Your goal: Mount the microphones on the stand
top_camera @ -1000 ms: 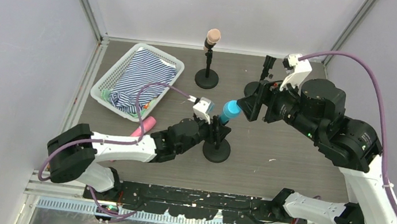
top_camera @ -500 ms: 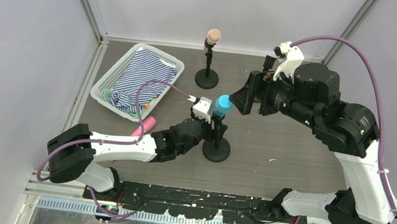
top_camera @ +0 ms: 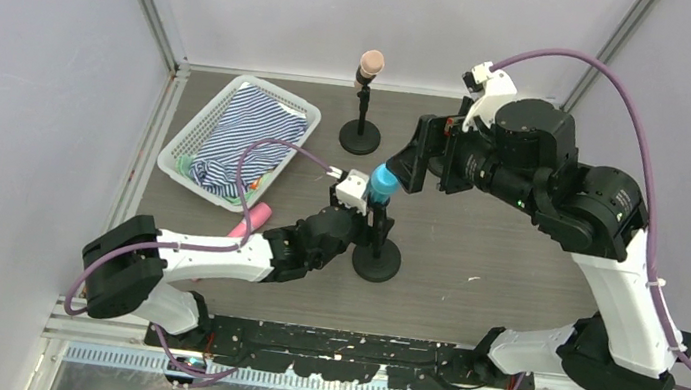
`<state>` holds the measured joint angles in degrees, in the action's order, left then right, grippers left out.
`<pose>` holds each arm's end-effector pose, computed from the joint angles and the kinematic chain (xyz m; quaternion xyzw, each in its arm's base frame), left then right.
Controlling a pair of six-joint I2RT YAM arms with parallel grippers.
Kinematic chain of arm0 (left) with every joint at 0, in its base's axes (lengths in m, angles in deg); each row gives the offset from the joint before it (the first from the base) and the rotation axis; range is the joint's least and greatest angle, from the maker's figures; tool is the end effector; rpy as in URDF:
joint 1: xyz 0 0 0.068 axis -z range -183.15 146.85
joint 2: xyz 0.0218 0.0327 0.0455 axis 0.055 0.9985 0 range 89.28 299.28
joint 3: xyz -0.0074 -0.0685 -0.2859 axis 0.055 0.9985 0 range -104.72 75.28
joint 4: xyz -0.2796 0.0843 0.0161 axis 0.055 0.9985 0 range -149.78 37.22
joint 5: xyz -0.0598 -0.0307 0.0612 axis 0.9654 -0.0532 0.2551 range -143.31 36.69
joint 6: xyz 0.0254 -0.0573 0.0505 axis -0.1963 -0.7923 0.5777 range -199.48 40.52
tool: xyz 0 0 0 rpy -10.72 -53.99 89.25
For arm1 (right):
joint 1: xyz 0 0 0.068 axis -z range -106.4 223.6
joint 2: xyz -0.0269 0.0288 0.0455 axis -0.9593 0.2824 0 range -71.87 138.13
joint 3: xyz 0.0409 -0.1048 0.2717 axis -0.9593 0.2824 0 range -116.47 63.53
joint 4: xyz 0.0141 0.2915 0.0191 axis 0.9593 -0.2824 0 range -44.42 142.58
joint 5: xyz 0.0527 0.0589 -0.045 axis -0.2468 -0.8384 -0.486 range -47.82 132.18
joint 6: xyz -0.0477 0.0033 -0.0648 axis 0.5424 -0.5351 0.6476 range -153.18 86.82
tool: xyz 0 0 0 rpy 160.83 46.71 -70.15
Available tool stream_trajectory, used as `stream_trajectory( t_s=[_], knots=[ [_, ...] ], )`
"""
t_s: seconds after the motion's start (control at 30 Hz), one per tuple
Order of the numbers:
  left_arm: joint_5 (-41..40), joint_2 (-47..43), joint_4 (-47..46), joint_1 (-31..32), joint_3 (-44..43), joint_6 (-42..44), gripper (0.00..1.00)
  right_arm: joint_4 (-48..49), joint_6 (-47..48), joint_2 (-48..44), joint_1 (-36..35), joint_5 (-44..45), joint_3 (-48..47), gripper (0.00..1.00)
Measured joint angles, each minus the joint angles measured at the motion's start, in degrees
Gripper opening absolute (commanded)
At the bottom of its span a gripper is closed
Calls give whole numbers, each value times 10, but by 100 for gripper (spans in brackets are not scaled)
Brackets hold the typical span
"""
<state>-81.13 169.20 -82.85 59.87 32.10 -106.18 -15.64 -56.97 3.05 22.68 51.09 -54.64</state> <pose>0.1922 -0.3064 0.2449 0.0967 0.7715 -0.2891 0.5585 0.1574 0.1766 0.5634 -0.1565 0.8271 0.2730 0.4657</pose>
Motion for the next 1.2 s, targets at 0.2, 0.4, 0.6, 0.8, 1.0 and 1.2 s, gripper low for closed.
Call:
stream_trajectory(
  t_s=[0.2, 0.4, 0.6, 0.8, 1.0, 1.2],
  knots=[
    [16, 4, 1, 0, 0, 6, 76, -1, 12, 9, 0, 19, -11, 100],
    [47, 4, 2, 0, 0, 17, 78, 21, 22, -15, 0, 29, 37, 100],
    [78, -1, 2, 0, 0, 19, 81, 62, 26, -56, 0, 59, 86, 100],
    [107, -14, -3, 0, 9, 19, 86, 73, 22, -95, 0, 105, 90, 100],
    [130, -38, -12, 0, 39, 17, 89, 21, 6, -59, 0, 97, 11, 100],
    [144, -62, -20, 0, 68, 17, 91, -38, -23, 9, -12, 108, -74, 100]
  ],
)
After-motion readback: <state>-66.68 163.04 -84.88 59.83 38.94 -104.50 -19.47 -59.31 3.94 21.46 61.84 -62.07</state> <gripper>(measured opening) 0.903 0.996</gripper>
